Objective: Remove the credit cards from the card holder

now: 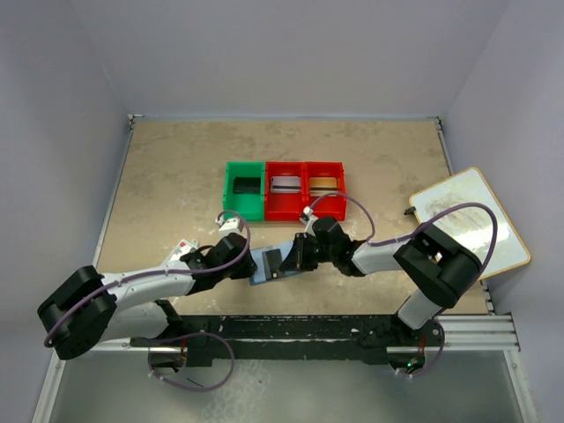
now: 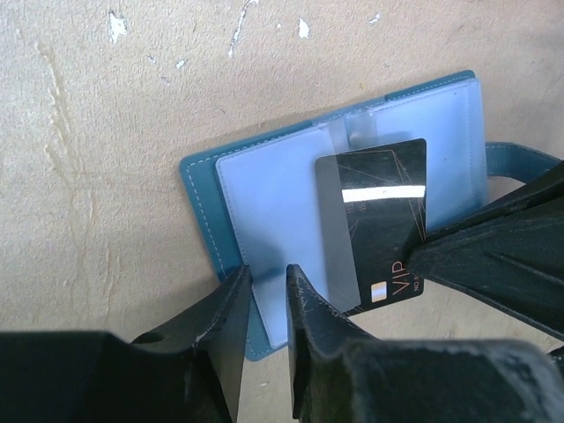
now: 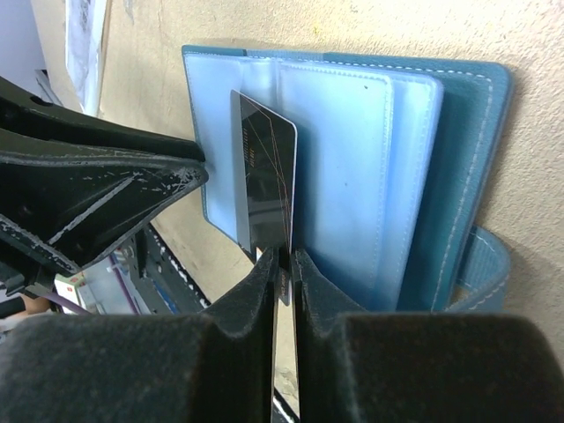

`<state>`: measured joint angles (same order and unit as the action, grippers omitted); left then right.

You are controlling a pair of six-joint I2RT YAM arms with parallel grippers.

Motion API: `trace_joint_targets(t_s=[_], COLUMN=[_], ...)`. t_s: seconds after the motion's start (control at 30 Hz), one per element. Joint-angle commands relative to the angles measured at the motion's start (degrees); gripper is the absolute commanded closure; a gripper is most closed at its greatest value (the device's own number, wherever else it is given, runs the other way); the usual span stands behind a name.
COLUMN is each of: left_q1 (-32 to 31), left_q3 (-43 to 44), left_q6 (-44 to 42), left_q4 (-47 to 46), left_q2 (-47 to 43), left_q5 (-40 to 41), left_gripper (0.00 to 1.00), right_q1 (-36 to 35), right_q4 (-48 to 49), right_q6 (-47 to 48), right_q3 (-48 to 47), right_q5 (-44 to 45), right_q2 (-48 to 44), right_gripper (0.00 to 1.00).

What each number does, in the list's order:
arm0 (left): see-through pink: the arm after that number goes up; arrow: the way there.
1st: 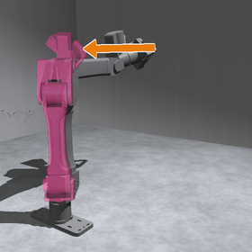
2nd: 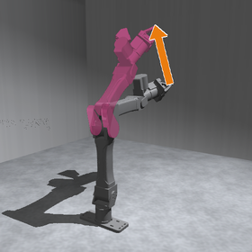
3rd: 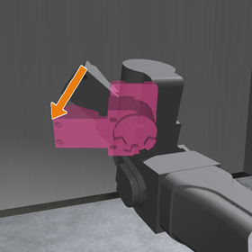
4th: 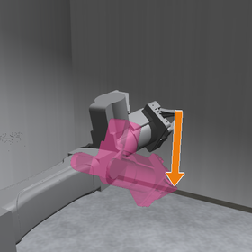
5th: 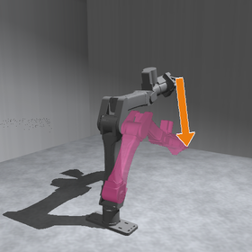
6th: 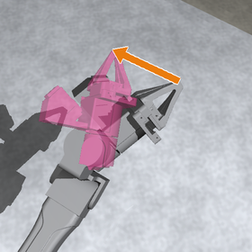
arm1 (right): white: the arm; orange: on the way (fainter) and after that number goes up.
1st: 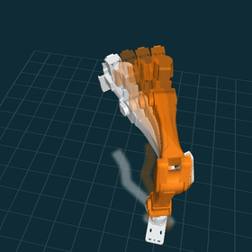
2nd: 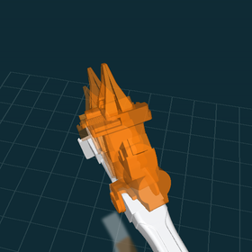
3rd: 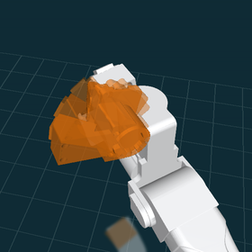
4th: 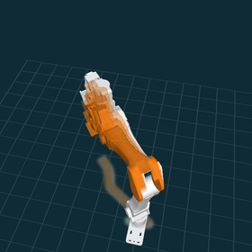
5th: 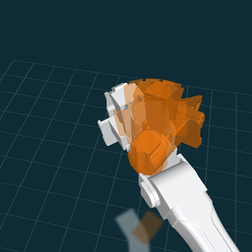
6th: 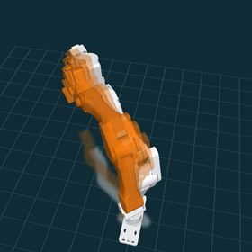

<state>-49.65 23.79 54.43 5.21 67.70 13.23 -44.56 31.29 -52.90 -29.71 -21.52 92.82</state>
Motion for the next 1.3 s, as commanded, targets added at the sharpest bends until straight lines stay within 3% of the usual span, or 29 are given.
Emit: trace_joint_targets(t_s=[0.0, 0.2, 0.37, 0.53, 0.8, 0.93, 1.27], left_q1=[-0.25, -0.7, -1.43, -2.47, -3.52, -3.78, -3.97], left_q3=[2.92, 6.34, 7.98, 8.65, 10.86, 11.42, 13.28], left_q6=[-1.23, -2.67, -3.28, -2.76, -1.3, -0.43, -1.29], left_q4=[1.88, 2.17, 2.53, 3.95, 14.12, 17.26, 9.58], left_q2=[-1.8, -1.23, 0.21, 0.84, -0.49, -2.92, -5.39], left_q5=[0.08, -1.02, -1.45, 0.79, 8.19, 9.74, 2.53], left_gripper=[0.78, 0.74, 0.72, 0.68, 0.6, 0.52, 0.52], right_q1=[0.33, 0.35, 0.35, 0.35, 0.35, 0.35, 0.34], right_q4=[-0.62, -0.7, -1.25, -2.44, -1.85, -0.74, 2.04], right_q6=[1.06, 0.83, 0.73, 0.36, -0.98, -1.56, -3.34], right_q3=[-0.3, -0.36, -0.74, -1.24, -0.52, -0.01, 0.57], right_q5=[1.74, 1.98, 2.48, 3.99, 5.11, 4.61, 4.46], right_q2=[-0.06, 0.0, -0.49, -0.86, -1.33, -1.45, -1.28], right_gripper=[0.87, 0.7, 0.62, 0.61, 0.62, 0.61, 0.6])
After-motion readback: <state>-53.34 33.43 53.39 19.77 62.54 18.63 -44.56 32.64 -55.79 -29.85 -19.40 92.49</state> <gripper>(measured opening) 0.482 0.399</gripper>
